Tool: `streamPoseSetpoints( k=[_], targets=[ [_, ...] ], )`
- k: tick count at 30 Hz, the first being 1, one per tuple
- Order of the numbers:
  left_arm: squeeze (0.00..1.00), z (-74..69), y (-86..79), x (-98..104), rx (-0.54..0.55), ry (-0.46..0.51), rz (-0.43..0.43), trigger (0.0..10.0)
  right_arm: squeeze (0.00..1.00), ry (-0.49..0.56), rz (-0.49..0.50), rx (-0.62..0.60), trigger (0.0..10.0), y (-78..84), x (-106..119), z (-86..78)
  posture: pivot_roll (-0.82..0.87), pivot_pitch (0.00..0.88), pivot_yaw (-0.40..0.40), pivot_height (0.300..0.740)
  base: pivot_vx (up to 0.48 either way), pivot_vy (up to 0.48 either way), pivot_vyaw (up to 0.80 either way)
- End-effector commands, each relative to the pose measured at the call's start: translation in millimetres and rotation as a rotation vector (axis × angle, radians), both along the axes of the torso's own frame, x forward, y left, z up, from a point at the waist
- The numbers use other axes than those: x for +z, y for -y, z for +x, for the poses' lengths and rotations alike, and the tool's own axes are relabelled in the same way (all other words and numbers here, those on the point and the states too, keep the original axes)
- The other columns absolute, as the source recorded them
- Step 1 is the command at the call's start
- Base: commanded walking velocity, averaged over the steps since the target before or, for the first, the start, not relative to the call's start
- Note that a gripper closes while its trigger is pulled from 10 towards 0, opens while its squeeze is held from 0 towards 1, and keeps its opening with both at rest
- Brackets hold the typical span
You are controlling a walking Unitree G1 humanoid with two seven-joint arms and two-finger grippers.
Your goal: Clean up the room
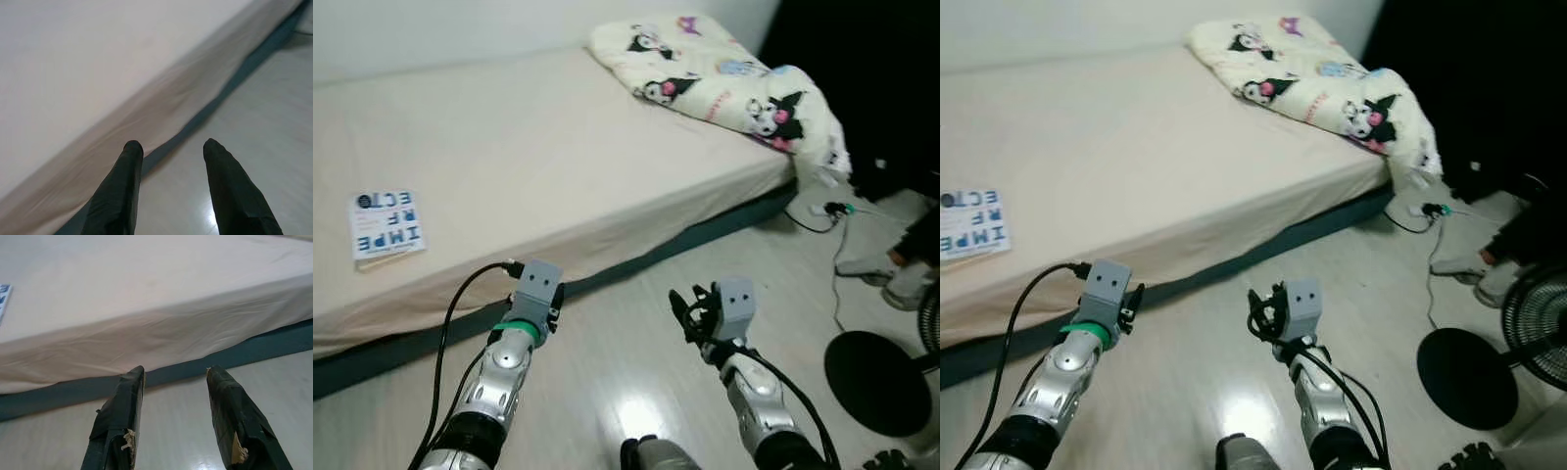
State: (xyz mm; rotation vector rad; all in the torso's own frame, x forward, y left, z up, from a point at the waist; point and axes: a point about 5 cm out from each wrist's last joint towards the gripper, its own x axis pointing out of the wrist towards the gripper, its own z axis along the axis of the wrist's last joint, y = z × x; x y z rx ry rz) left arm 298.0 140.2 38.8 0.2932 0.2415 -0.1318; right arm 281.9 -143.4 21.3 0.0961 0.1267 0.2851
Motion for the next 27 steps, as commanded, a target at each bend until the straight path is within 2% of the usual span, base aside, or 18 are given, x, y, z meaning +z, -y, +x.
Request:
streamPoseSetpoints(
  k=[1,27],
  targets=[
    [0.0,-2.5,6.2,-2.2,-0.024,-0.003,-0.002,10.0,0.0,-0.012,-0.008,-0.002,10.0,1.1,-3.6,-2.9,0.01,0.0,0.012,0.74,0.0,0.0,-0.74],
    [0.0,1.7,10.8,1.8,-0.033,0.013,-0.027,10.0,0.0,-0.011,0.002,-0.008,10.0,-0.8,-3.1,-1.6,0.02,0.0,0.016,0.74,0.0,0.0,-0.75]
  ],
)
